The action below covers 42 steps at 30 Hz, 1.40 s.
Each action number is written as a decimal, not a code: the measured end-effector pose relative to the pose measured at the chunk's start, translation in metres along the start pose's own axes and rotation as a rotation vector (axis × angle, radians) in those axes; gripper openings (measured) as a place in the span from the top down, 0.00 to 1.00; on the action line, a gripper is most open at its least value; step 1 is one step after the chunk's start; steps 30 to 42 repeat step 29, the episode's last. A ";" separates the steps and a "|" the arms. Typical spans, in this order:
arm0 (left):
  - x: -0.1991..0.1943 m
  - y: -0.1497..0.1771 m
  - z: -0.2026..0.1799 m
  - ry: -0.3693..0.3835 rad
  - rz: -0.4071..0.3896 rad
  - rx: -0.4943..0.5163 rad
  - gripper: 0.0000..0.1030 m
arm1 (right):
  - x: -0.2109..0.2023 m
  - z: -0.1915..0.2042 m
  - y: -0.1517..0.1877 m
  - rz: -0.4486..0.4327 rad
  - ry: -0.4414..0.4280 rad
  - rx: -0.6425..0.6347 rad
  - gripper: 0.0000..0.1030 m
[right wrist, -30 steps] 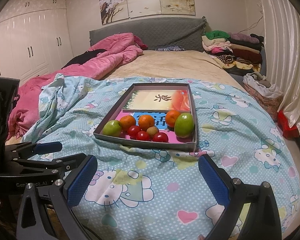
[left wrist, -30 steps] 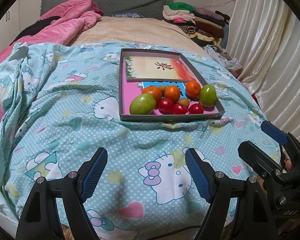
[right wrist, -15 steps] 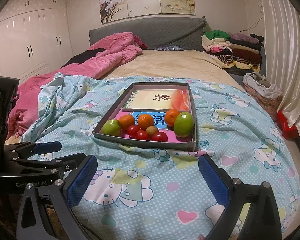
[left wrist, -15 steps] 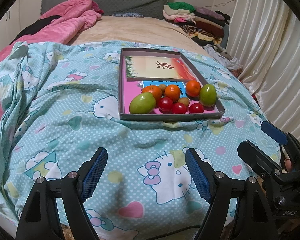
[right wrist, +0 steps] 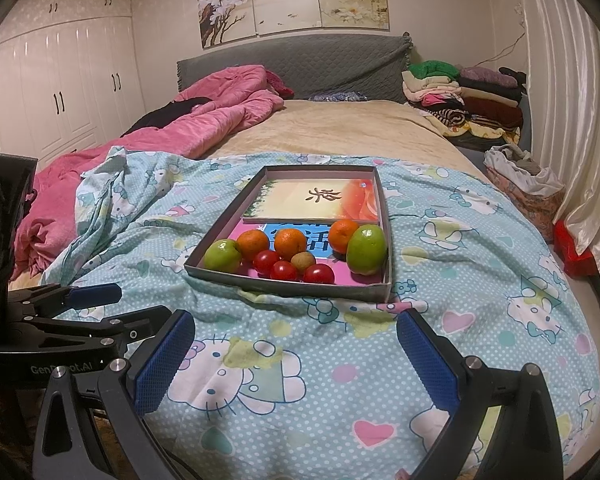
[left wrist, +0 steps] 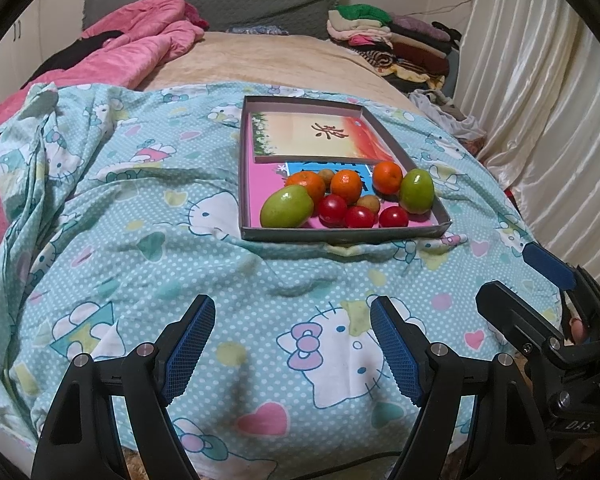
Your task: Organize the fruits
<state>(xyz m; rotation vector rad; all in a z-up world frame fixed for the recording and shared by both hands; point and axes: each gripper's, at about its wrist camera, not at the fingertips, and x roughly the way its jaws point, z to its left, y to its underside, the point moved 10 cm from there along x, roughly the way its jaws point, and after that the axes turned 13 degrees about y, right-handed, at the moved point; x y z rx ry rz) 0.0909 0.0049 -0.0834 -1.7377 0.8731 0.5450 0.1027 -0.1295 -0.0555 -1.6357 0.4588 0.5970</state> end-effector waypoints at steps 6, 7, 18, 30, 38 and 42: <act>0.001 0.002 -0.001 -0.006 0.010 0.011 0.21 | 0.001 -0.002 0.000 0.003 0.002 0.006 0.01; 0.001 0.002 -0.002 -0.006 0.010 0.011 0.21 | 0.001 -0.003 0.000 0.003 0.002 0.008 0.01; 0.002 0.002 -0.002 -0.014 0.010 0.019 0.21 | 0.001 -0.005 0.000 0.002 0.001 0.009 0.01; 0.002 -0.002 0.006 -0.027 -0.005 -0.006 0.21 | 0.007 -0.012 0.001 0.020 0.005 0.049 0.01; 0.002 -0.002 0.006 -0.027 -0.005 -0.006 0.21 | 0.007 -0.012 0.001 0.020 0.005 0.049 0.01; 0.002 -0.002 0.006 -0.027 -0.005 -0.006 0.21 | 0.007 -0.012 0.001 0.020 0.005 0.049 0.01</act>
